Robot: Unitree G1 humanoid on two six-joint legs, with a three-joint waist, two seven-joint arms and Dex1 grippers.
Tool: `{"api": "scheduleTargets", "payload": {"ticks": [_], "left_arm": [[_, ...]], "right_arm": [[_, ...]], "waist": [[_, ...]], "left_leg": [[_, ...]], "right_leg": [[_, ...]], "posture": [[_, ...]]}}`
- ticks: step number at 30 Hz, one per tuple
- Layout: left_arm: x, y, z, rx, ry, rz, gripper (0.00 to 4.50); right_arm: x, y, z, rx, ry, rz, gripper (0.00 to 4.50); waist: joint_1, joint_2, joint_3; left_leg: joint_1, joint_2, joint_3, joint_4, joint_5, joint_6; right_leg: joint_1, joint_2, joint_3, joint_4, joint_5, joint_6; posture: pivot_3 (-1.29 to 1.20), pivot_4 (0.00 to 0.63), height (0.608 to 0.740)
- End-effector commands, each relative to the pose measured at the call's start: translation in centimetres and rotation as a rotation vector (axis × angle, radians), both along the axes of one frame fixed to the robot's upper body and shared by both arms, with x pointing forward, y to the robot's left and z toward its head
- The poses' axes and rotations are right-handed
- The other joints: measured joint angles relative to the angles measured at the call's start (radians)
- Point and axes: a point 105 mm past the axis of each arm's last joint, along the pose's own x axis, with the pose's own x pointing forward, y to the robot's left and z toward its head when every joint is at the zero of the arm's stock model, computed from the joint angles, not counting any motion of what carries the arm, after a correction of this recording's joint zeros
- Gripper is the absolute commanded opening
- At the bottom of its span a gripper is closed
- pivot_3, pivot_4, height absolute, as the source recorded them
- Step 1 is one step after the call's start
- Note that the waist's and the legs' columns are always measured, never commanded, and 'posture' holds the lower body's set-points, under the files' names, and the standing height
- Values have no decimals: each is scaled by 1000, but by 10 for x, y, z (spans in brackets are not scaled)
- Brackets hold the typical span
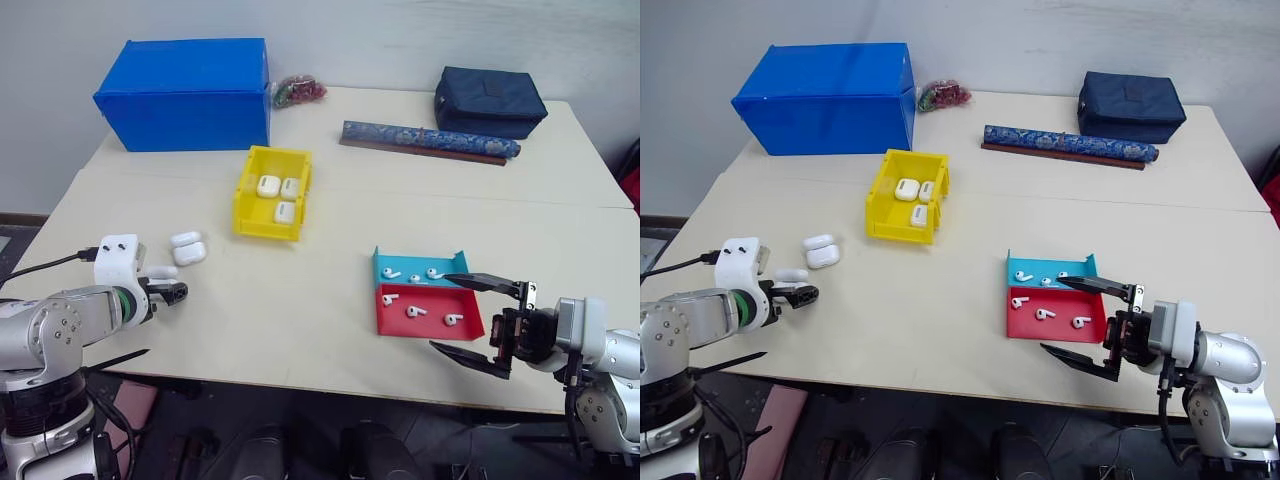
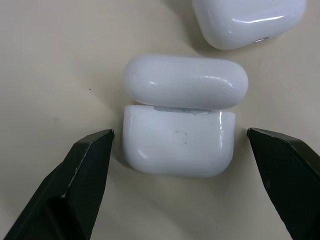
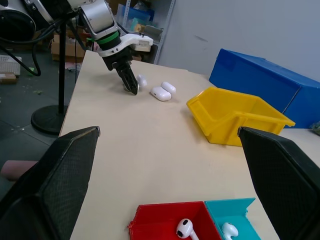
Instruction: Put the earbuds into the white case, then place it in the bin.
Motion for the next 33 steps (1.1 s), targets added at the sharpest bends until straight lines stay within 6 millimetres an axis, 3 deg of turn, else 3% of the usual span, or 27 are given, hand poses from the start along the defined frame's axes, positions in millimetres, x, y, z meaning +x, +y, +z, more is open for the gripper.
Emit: {"api": "scheduleTargets", "payload": {"ticks": [1,7,10,14,19,20,23,26,27,31,33], "left_arm": [[5,1,2,6,-3,12,4492],[8,0,0,15,17,7,4492],[1,1,-7,22,40,-7,3939],[-8,6,-10,31,48,-5,2810],[-19,16,-1,27,-8,-4,2810],[-22,12,5,13,-68,-69,2810],[-35,-13,19,-88,-236,-322,2810],[-63,-73,49,-120,-556,-828,2810],[-69,-87,57,-148,-653,-914,2810],[-64,-129,78,-247,-933,-1049,2810],[-68,-161,89,-317,-1058,-1189,2810]], "right_arm": [[-3,0,3,-5,-23,5,4500],[-5,-3,-2,-6,-19,0,4500],[-6,-6,-4,-8,-21,-6,4500],[-8,-12,-9,-11,-22,-13,4500],[-9,-14,-11,-8,-31,-20,4500],[-9,-15,-11,-12,-31,-30,4500],[-8,-21,-11,-39,-12,-60,4500],[-11,-38,-3,-68,80,-133,4500],[-11,-45,-3,-121,118,-180,4500],[-12,-72,2,-244,162,-309,4500],[-12,-96,1,-352,180,-435,4500]], "waist": [[1,0,0],[1,0,0],[1,0,0],[-4,0,0],[-9,0,0],[-9,0,0],[-8,0,0],[6,1,0],[16,3,1],[40,7,-1],[44,7,-1]], "left_leg": [[0,0,0,0,0,0],[0,0,0,0,0,0],[1,0,0,0,0,0],[1,0,0,-1,0,-1],[2,0,0,-1,0,0],[2,0,0,-1,0,0],[1,0,1,-2,0,-1],[-1,1,0,-1,-1,0],[-2,0,0,-1,-1,0],[-2,0,1,-1,-2,4],[-2,0,2,0,-2,6]], "right_leg": [[0,0,0,0,0,0],[0,0,0,0,0,0],[0,0,0,0,0,0],[1,0,0,0,0,0],[1,0,1,0,0,0],[1,0,1,0,0,0],[0,0,1,0,0,0],[1,0,1,-5,0,-1],[2,-1,1,-8,-1,-1],[8,-2,0,-18,-1,-3],[9,-2,0,-18,-1,-2]], "posture": [[0,150,740],[0,150,740],[0,150,740],[0,150,740],[0,150,740],[0,150,740],[0,150,740],[0,150,740],[0,150,740],[0,150,740],[0,150,740]]}}
